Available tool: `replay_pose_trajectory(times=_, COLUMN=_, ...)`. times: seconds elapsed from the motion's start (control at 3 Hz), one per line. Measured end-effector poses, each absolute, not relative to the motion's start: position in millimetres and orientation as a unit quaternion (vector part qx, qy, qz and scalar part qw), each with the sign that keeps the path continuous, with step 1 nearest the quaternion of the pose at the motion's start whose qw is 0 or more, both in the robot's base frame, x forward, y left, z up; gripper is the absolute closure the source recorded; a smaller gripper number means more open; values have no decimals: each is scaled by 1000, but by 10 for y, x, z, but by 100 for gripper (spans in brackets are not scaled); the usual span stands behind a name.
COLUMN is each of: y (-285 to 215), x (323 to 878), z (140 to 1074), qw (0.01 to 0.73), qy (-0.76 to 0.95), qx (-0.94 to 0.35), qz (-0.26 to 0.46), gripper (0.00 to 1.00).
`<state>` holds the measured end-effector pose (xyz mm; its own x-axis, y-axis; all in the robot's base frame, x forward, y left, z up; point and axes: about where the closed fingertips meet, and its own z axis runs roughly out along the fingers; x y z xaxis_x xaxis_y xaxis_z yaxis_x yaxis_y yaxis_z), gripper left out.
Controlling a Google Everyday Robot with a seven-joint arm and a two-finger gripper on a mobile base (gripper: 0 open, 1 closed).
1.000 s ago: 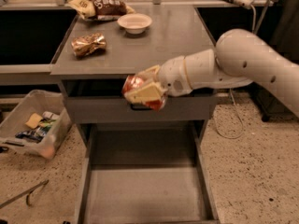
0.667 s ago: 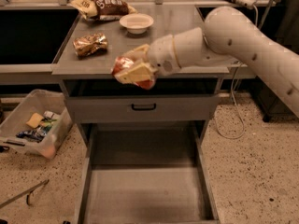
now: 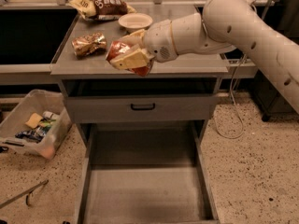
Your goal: Pick coke can from middle drawer and place on counter
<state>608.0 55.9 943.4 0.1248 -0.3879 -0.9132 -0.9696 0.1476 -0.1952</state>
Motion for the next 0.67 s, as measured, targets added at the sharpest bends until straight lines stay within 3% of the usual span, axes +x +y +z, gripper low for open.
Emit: replay_pose_trajectory(times=0.67, y=559, x=6600, z=9766, qw=526, qy=559, qx=-598, qz=230, gripper=100)
